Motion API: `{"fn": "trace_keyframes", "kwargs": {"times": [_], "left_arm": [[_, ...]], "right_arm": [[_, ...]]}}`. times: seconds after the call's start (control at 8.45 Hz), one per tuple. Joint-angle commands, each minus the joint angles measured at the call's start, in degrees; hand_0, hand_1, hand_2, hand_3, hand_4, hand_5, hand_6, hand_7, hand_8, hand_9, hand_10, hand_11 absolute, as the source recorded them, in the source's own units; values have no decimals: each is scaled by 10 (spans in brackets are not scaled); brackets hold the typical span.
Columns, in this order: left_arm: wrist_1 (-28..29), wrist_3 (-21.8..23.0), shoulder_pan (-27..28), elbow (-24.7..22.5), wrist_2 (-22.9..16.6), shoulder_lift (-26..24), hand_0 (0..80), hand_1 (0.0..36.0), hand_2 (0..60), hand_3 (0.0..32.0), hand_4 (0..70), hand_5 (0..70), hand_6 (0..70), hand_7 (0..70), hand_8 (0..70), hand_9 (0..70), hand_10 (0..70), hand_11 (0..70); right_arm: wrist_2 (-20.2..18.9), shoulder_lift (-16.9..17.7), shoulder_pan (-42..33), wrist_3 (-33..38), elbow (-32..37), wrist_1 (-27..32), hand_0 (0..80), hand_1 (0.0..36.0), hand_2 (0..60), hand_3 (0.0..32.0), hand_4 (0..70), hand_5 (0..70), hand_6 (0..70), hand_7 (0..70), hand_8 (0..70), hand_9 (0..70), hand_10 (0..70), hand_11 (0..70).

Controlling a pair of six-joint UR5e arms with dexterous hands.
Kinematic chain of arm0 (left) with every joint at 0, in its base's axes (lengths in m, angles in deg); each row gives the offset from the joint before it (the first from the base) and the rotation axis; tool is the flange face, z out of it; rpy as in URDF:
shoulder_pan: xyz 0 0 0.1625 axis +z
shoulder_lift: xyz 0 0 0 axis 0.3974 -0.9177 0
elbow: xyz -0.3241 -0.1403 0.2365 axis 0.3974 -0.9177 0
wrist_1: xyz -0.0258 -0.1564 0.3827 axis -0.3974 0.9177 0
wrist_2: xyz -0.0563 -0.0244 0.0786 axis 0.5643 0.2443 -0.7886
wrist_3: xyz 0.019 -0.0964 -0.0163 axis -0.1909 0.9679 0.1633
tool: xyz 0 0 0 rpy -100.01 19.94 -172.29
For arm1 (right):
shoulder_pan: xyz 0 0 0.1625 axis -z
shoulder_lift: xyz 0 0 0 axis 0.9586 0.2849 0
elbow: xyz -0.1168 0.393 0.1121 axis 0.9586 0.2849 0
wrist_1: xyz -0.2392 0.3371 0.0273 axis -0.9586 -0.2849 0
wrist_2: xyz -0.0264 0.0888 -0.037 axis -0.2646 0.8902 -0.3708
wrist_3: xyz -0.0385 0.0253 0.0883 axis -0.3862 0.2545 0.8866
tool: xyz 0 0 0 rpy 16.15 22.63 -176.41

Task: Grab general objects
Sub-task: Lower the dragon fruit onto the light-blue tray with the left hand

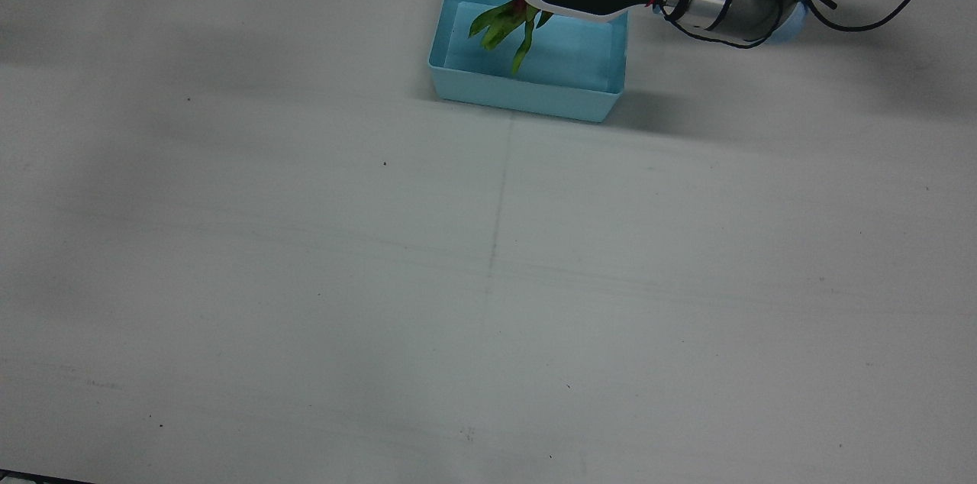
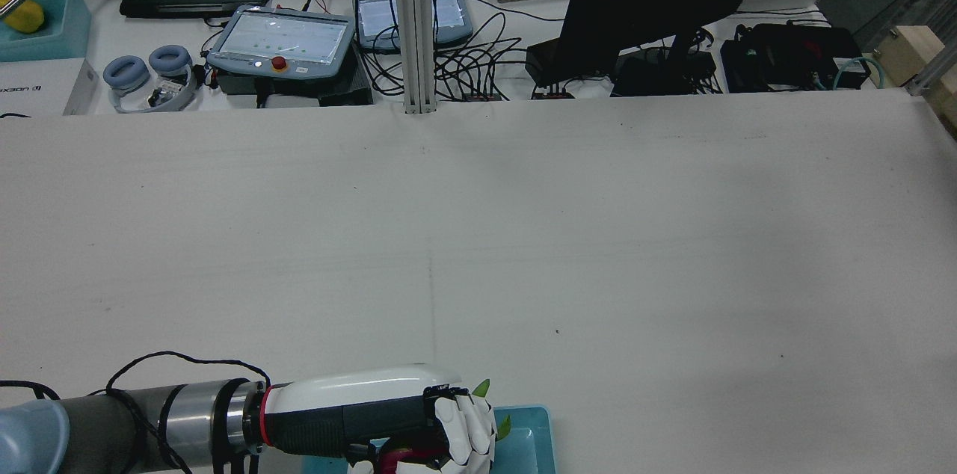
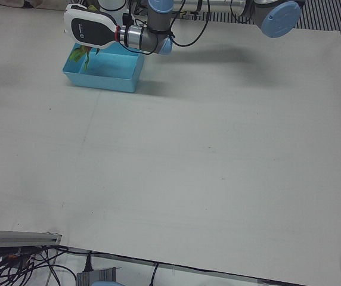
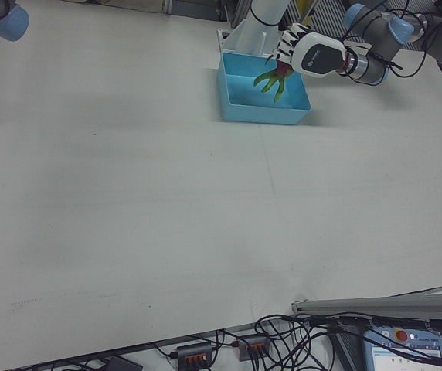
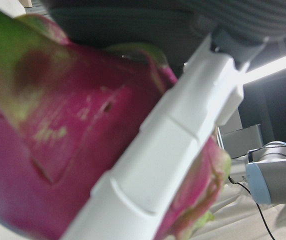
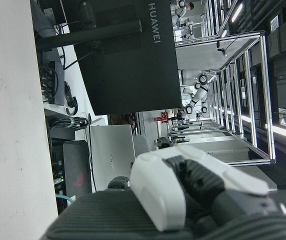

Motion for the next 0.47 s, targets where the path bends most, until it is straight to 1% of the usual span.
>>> {"fn": "trace_keyframes", "kwargs": {"times": [0.0,0.12,0.24,0.35], "left_arm": [[52,-2,16,2,-13,4,800,360,600,0,211,700,382,627,66,111,445,674],[52,-2,15,3,-13,5,800,360,600,0,138,700,280,506,46,87,371,573],[50,-2,14,4,-13,7,800,360,600,0,109,700,251,520,40,90,359,558],[39,-3,16,1,-12,7,800,360,600,0,108,700,251,578,40,101,356,554]], "right_arm": [[0,0,0,0,0,0,0,0,0,0,0,0,0,0,0,0,0,0],[0,0,0,0,0,0,0,0,0,0,0,0,0,0,0,0,0,0],[0,0,0,0,0,0,0,0,0,0,0,0,0,0,0,0,0,0],[0,0,0,0,0,0,0,0,0,0,0,0,0,0,0,0,0,0]]}}
